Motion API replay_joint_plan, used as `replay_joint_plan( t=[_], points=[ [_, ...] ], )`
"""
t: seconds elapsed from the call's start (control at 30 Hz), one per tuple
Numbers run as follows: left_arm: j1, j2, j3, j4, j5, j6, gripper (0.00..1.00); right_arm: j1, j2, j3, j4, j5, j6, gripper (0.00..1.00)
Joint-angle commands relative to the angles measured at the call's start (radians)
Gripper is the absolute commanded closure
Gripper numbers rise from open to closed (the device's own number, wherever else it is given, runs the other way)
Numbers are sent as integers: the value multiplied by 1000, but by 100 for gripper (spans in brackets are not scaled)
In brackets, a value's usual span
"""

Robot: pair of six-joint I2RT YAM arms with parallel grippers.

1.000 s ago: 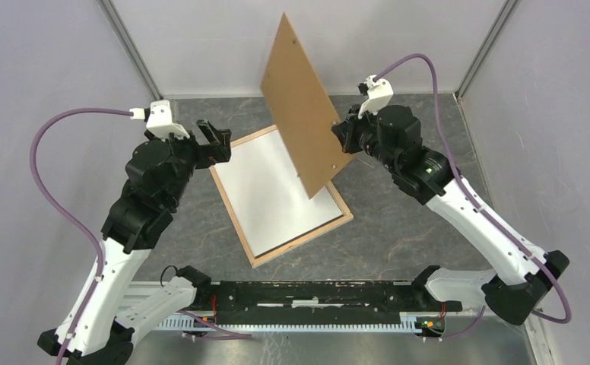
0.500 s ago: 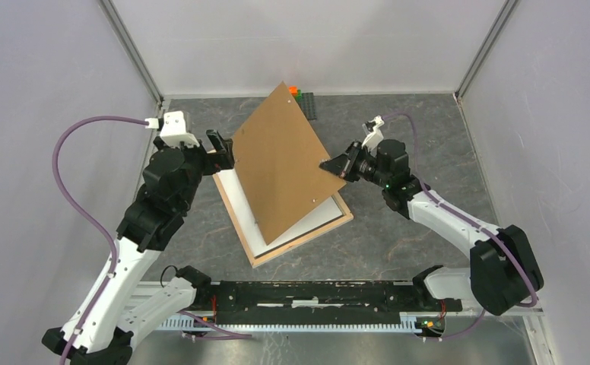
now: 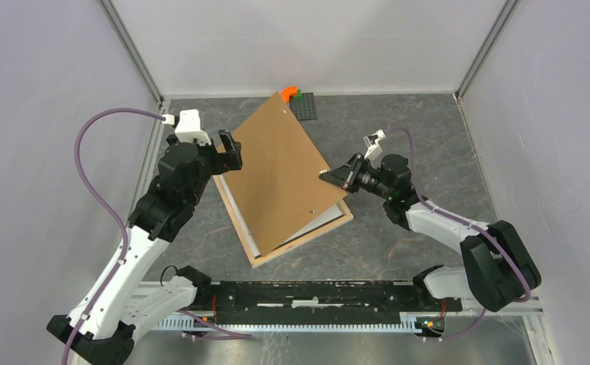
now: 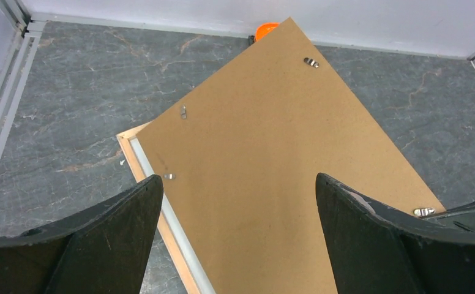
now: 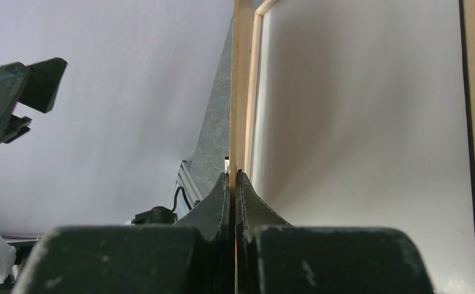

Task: Put the photo into the frame
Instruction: Place the photo frame item in the photo frame.

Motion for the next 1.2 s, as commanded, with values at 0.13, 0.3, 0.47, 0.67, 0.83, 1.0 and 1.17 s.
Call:
replay_joint_plan(
  t=[0.13,0.3,0.47,0.67,0.83,1.0,1.17],
  points=[
    [1,28,5,19,26,3,0,-7,36,-63,260,-42,57,100],
    [0,43,1,18,30,3,1,-11,80,-88,316,-58,72,100],
    [0,49,-2,18,39,3,1,-11,130,-122,420,-64,77,100],
    [0,59,-5,19,50,1,1,-10,149,-138,447,-67,18,100],
    [0,66,-5,21,65,-5,1,-11,181,-148,485,-75,-24,100],
    [0,68,-8,20,72,-10,1,-16,229,-137,573,-83,29,100],
    [0,69,-10,21,74,-10,1,-37,233,-99,508,-85,20,100]
  ],
)
